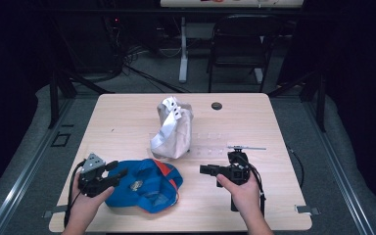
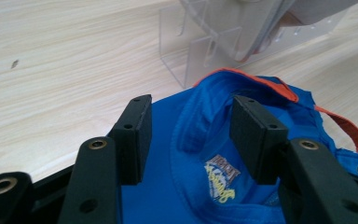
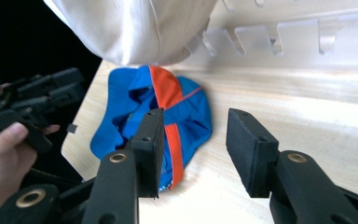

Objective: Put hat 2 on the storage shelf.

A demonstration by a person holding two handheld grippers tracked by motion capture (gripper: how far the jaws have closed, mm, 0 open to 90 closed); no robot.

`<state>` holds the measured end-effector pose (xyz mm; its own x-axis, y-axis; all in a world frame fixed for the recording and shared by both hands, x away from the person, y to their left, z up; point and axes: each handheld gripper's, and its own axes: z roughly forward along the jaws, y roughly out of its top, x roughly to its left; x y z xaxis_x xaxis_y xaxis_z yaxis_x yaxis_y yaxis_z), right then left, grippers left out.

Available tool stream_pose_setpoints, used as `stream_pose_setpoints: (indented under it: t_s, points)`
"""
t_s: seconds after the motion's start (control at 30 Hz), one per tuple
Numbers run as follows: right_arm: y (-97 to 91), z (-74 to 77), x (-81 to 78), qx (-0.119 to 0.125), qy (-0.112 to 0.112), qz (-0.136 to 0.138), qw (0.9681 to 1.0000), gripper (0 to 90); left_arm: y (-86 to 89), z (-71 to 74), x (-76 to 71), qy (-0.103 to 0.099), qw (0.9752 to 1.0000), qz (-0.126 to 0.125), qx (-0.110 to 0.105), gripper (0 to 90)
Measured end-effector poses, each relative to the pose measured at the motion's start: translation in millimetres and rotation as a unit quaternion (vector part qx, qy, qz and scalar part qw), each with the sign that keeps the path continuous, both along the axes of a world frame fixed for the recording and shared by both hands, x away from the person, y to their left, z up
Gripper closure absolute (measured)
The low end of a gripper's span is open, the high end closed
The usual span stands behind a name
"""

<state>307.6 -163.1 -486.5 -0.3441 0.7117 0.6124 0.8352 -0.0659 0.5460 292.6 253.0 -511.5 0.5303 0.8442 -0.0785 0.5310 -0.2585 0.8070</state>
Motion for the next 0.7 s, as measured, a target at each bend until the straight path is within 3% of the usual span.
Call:
stream_pose_setpoints:
  t_s: [0.2, 0.3, 0.43, 0.5, 0.7]
  points:
    - [4.0, -13.4, -1.5, 0.003, 0.008, -0.005, 1.0, 56.8, 9.4, -4.1, -2.7, 0.0, 0.9999, 0.012, -0.006, 49.1]
    - [7.8, -17.3, -2.8, 0.0, 0.007, -0.006, 1.0, 56.8, 11.5, -6.9, -5.9, -0.001, 0.9999, 0.016, 0.003, 49.1]
    - [14.2, -23.2, -4.1, -0.012, 0.006, -0.01, 0.9999, 57.0, 13.1, -13.8, -8.5, 0.012, 0.9998, 0.014, 0.004, 49.6]
    - [17.7, -26.3, -4.0, -0.009, 0.009, -0.006, 0.9999, 57.0, 12.8, -17.8, -9.4, 0.016, 0.9998, 0.014, 0.002, 49.9]
    - [33.7, -32.2, -6.3, -0.015, 0.011, 0.016, 0.9997, 57.0, 15.5, -19.6, -11.7, 0.017, 0.9995, 0.018, 0.02, 49.7]
